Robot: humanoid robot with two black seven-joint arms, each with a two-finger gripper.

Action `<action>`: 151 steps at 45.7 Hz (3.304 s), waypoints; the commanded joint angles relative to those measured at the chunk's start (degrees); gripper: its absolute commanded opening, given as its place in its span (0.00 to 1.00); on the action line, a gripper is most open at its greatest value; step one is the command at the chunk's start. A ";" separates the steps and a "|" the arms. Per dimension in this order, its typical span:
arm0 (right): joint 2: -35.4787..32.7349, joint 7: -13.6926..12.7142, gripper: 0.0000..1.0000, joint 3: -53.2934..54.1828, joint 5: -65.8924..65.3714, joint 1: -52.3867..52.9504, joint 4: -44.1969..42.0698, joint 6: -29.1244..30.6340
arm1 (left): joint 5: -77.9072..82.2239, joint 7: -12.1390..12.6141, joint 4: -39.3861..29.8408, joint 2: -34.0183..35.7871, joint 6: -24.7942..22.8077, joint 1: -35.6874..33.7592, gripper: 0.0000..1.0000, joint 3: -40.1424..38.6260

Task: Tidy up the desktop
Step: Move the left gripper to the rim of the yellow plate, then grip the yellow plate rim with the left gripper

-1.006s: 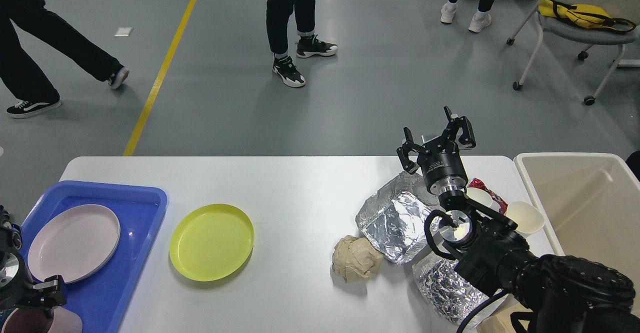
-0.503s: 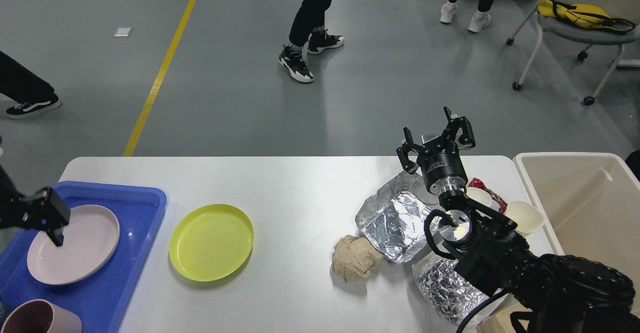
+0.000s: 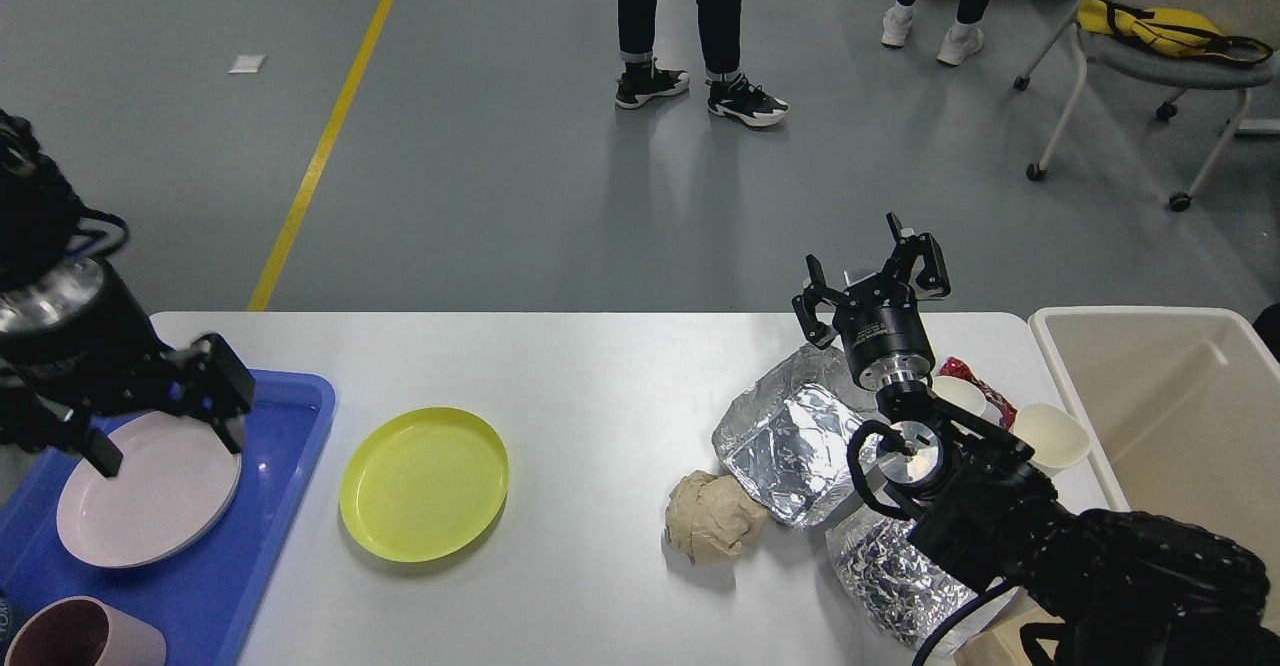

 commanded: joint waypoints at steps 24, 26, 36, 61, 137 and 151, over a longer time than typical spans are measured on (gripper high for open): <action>-0.09 0.00 1.00 0.00 -0.06 0.00 0.00 0.05 | -18.10 0.65 -0.10 -17.04 42.31 27.62 0.94 -4.18; -0.09 0.00 1.00 0.00 0.02 0.00 0.00 -0.04 | -18.54 0.65 -0.10 -17.12 44.33 28.15 0.94 -5.33; -0.09 0.00 1.00 0.00 0.02 0.00 0.00 0.05 | -19.33 1.17 -0.01 -18.53 52.94 31.05 0.94 -8.58; -0.01 0.00 1.00 0.00 -0.06 0.00 0.00 0.05 | -19.25 1.17 3.24 -20.11 61.21 36.05 0.88 -10.34; -0.09 0.00 1.00 0.00 0.02 0.00 0.09 0.05 | -19.07 0.91 6.14 -19.94 62.18 41.07 0.09 -13.15; -0.09 0.00 1.00 0.00 -0.06 0.00 0.09 -0.04 | -18.90 0.91 6.14 -19.94 62.18 40.80 0.01 -13.15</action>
